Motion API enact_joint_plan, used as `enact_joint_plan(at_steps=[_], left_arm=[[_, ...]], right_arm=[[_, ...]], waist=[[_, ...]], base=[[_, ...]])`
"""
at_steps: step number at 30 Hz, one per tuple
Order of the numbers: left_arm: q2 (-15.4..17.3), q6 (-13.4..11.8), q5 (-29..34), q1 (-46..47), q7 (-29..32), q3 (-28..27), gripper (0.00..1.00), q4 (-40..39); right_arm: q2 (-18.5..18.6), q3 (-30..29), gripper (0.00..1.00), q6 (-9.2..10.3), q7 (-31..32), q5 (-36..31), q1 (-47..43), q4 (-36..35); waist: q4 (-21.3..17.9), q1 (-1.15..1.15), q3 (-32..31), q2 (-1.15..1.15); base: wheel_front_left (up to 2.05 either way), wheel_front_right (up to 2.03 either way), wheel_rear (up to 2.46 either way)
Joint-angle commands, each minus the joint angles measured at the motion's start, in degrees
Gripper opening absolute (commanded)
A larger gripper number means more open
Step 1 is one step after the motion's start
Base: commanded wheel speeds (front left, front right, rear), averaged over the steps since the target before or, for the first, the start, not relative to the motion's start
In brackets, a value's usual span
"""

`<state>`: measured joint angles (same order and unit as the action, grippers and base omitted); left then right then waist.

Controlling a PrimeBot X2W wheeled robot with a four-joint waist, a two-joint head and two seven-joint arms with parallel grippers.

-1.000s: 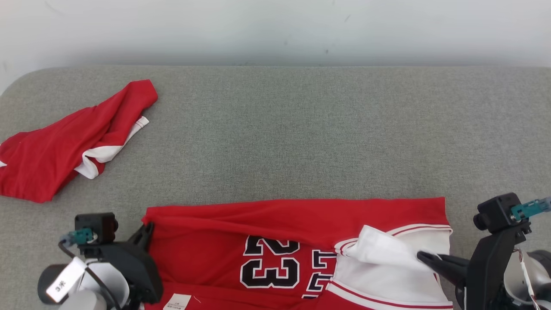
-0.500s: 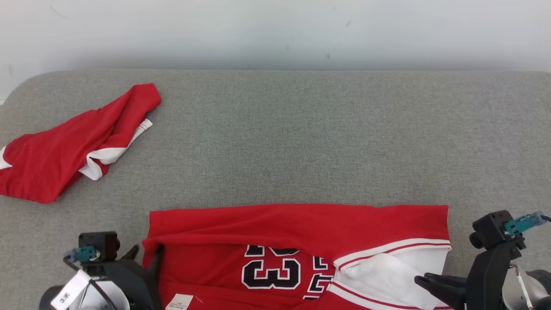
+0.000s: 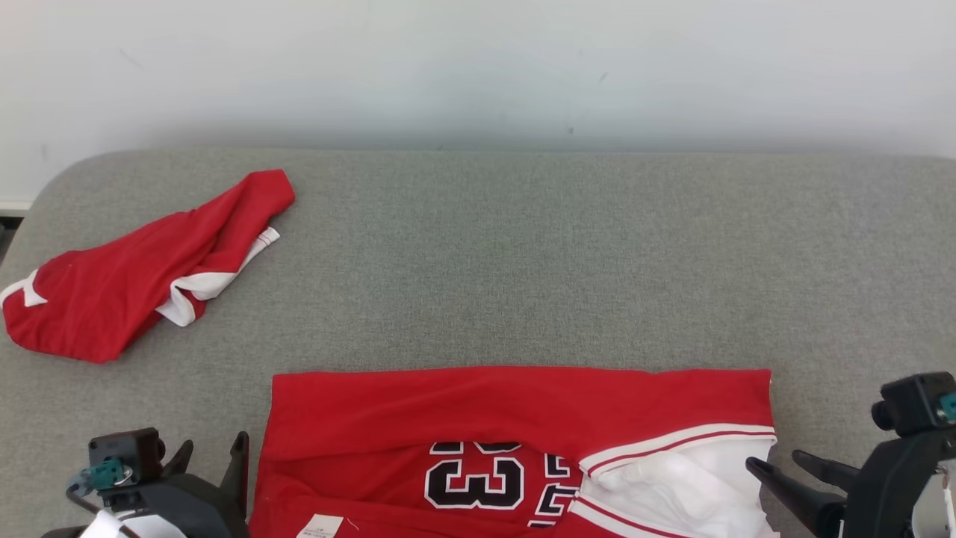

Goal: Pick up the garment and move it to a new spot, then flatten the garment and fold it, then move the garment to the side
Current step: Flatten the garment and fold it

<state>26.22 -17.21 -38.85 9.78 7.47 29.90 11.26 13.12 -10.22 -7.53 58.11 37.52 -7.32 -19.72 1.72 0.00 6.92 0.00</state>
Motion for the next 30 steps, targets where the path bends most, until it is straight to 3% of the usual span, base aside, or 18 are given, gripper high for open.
enact_joint_plan(at_steps=[1, 9, 17, 23, 30], left_arm=[[0.22, -0.42, 0.28, -0.71, -0.66, -0.33, 1.0, -0.4], [0.19, -1.37, 2.47, -2.02, -8.63, -1.78, 1.0, -5.05], [-2.26, 0.14, 3.94, -0.02, -16.96, -2.01, 1.0, -6.06], [-5.63, 4.96, -0.06, 0.61, -20.89, -3.47, 1.0, -4.51], [-7.17, 11.28, 1.16, 0.43, -22.59, -3.8, 1.0, -2.75]], right_arm=[[-0.45, -0.63, 1.0, 0.08, -0.92, -0.57, -0.83, 0.12], [-4.5, -3.87, 1.0, 0.08, -15.56, -4.16, -0.22, 0.38], [-7.37, -2.25, 1.0, 0.08, -31.96, -7.8, 1.25, 6.31], [-9.43, 0.23, 1.0, 0.07, -43.16, -8.57, 2.78, 12.19], [-10.07, 3.8, 1.0, 0.07, -54.6, -10.4, 4.52, 18.92]], waist=[[0.39, 0.0, -0.88, 0.0], [0.81, 0.0, -3.43, 0.0], [0.77, 0.0, -6.13, 0.0], [0.86, 0.0, -7.4, 0.0], [0.58, 0.0, -7.79, 0.0]], base=[[0.0, 0.0, 0.0], [0.0, 0.0, 0.0], [0.0, 0.0, 0.0], [0.0, 0.0, 0.0], [0.0, 0.0, 0.0]])
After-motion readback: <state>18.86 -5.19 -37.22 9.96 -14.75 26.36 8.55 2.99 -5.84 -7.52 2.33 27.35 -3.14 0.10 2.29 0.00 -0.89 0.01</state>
